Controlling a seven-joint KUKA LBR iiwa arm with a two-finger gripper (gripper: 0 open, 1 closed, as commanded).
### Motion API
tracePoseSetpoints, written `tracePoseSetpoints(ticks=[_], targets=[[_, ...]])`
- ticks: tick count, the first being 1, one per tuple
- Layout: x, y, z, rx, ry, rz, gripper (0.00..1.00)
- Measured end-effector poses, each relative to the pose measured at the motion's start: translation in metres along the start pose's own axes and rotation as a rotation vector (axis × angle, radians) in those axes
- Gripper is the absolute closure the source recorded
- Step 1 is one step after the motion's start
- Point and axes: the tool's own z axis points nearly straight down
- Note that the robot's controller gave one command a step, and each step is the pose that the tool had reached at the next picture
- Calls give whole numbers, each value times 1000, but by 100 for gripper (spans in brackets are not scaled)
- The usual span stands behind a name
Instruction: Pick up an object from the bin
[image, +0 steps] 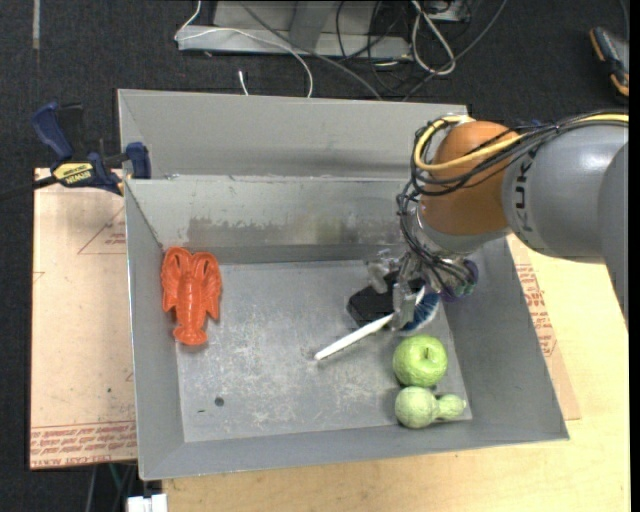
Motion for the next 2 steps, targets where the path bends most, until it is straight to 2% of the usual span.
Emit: tracePoseSetpoints(ticks=[1,2], targets=[[1,2,-28,-4,7,0,100],[0,2,-76,-5,7,0,100]])
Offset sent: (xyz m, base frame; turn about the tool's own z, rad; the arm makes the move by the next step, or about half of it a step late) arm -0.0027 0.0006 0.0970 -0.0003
